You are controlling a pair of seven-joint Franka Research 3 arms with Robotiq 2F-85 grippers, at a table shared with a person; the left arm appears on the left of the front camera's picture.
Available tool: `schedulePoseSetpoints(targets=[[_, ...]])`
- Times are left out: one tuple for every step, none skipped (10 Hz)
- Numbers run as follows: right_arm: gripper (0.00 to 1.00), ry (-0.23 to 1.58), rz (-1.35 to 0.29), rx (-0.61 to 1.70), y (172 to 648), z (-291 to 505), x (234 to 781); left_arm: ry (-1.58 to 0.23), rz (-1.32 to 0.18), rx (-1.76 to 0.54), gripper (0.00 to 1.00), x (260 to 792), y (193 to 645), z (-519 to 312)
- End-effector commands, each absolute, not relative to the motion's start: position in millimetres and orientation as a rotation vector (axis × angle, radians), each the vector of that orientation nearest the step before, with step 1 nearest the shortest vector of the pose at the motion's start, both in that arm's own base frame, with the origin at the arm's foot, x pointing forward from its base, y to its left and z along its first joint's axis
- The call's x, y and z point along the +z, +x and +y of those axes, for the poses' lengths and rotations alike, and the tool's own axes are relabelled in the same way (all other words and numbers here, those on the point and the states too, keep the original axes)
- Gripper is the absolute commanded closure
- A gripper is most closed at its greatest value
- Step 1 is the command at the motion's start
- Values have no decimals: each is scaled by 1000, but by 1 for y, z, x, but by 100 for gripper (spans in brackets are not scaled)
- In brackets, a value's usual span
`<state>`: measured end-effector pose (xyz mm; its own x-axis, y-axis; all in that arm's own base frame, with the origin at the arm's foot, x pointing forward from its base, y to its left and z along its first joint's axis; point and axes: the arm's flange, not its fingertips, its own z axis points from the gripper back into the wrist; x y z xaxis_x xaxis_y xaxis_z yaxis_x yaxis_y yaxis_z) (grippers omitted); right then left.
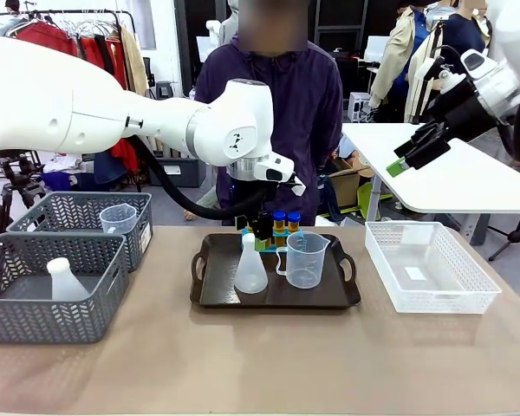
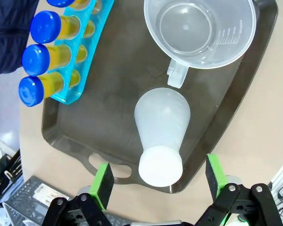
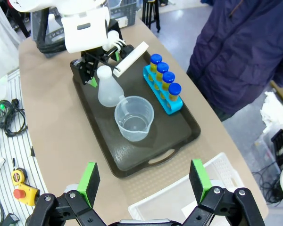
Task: Prepare the laboratory tools.
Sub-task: Pick up one Small flask and place it on the Handle tray.
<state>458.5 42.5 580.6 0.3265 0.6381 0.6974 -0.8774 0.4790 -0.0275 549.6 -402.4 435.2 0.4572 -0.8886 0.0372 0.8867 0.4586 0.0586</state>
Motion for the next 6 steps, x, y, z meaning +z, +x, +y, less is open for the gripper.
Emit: schedulePoseSetpoints(targets=[[0,405,-723,1028,459,43,581,32,-72,-1103,0,436,550,-401],[0,405,-723,1028,459,43,581,32,-72,-1103,0,436,550,-401],[0,405,-723,1028,459,43,581,32,-72,-1103,0,436,550,-401],[0,405,-723,1028,459,43,581,32,-72,-1103,0,436,550,-401],[0,405,-723,1028,459,43,581,32,-65,-1097,0,434,549,-404],[0,405,-723,1028,459,43,581,29,-58,-1146,0,447,542,-400]])
